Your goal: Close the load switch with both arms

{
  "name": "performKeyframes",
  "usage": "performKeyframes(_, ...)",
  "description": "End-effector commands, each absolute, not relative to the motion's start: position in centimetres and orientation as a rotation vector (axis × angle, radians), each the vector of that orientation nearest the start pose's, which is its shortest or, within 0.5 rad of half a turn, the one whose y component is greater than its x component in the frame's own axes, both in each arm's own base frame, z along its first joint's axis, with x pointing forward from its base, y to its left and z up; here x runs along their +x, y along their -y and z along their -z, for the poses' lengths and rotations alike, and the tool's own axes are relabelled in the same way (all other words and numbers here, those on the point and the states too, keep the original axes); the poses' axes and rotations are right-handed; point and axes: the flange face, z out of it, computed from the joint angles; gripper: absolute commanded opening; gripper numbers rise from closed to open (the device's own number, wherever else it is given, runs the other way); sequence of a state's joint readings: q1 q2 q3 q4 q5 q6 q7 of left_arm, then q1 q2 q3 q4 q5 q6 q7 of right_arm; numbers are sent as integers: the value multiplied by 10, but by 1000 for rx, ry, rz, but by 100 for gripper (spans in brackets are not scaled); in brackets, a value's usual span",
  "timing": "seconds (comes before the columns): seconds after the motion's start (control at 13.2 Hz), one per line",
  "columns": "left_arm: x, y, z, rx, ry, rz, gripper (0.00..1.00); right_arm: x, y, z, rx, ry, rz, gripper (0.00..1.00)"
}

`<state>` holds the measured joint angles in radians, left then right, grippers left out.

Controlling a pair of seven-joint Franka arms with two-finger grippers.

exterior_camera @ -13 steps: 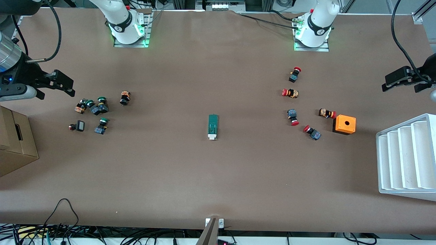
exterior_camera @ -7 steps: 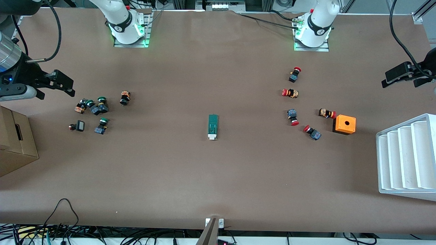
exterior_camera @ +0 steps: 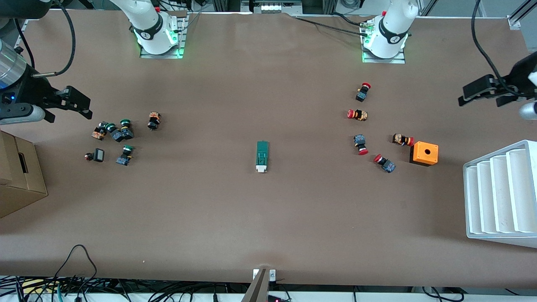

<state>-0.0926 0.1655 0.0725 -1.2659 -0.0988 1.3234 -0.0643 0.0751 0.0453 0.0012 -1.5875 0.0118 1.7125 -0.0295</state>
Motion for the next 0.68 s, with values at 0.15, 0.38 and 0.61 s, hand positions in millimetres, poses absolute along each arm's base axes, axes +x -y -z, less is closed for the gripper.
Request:
performKeyframes(0.15,571,51,-634,-3219,36,-265,100,581,-46,-608,-3116,180,117,100)
performKeyframes(0.38,570,57,-622,-3214,19,-265,100,581,-45,-609,-3116,180,117,100)
performKeyframes(0.61,577,51,-623,-3230,10,-216,100,581,-47,-608,-3117,182,115,100)
